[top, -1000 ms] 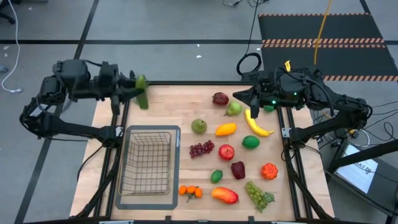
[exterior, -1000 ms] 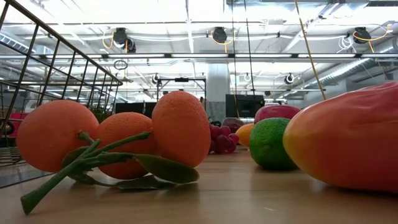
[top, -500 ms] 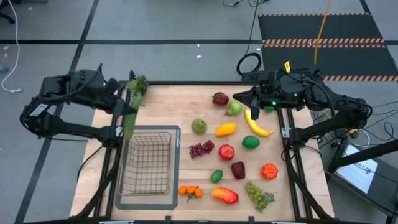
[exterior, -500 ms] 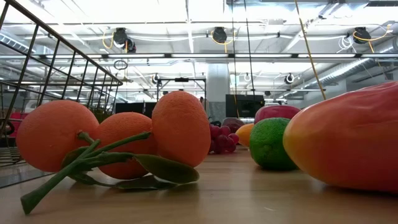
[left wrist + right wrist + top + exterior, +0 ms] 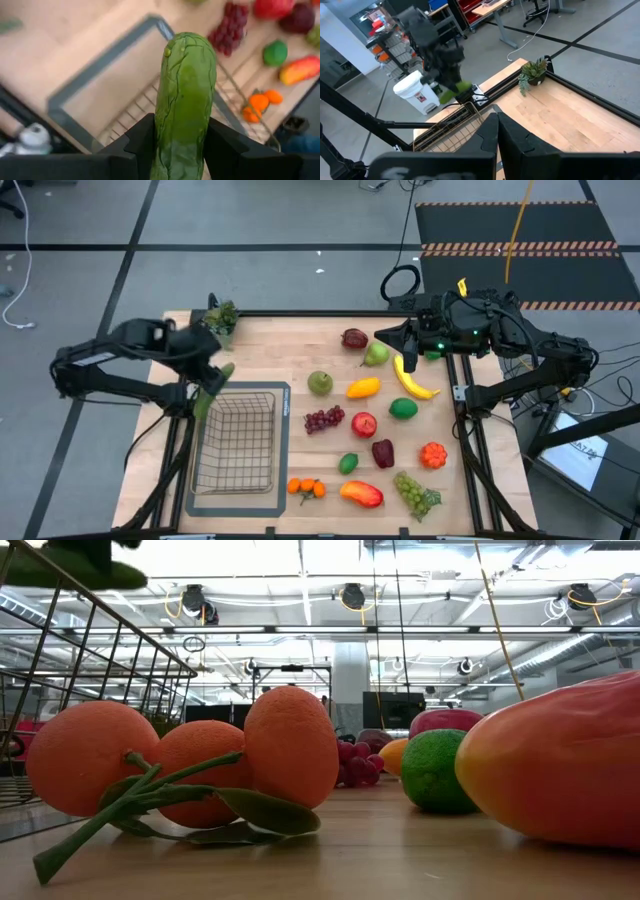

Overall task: Build produce basket
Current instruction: Put the green cucumber into the wire basket

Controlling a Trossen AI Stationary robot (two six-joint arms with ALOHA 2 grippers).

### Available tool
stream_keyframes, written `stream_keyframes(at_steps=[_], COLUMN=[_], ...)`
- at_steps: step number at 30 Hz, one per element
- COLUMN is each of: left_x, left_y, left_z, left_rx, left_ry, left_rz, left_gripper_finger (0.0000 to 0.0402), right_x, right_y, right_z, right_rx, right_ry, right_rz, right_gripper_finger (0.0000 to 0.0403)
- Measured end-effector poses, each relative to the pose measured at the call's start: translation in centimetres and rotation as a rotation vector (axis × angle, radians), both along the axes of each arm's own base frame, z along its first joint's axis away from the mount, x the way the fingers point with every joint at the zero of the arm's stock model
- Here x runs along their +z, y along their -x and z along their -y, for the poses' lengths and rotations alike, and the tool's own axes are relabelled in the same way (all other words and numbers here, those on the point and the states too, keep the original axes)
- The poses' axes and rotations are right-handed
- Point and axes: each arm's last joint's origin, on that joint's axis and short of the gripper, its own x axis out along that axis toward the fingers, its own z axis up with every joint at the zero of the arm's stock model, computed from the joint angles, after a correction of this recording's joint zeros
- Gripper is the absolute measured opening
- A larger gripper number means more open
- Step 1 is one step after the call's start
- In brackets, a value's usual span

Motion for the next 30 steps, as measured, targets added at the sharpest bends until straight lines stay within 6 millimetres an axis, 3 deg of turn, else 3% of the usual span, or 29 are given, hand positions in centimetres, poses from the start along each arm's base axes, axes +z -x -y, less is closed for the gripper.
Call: stream_keyframes(at_steps=[8, 15, 30], left_x=[-5.3, -8.9, -12.6], left_y=[-2.5, -2.7, -3.3], left_z=[1.2, 2.4, 3.8], left_rx=[0.005, -0.09, -0.139], left_ry=[0.114, 0.075, 0.062], left_rz=[-0.007, -0.07, -0.043], left_gripper_finger=[0.0141, 0.0141, 0.0141], right_x=[-0.1, -0.1, -0.1], right_y=[0.1, 0.1, 0.2], right_z=[0.1, 0.3, 1.1], right_rx=[-0.013, -0.01, -0.069], right_ry=[0.059, 0.108, 0.169], right_rz=[-0.024, -0.04, -0.06], right_gripper_finger=[0.0, 0.0, 0.0])
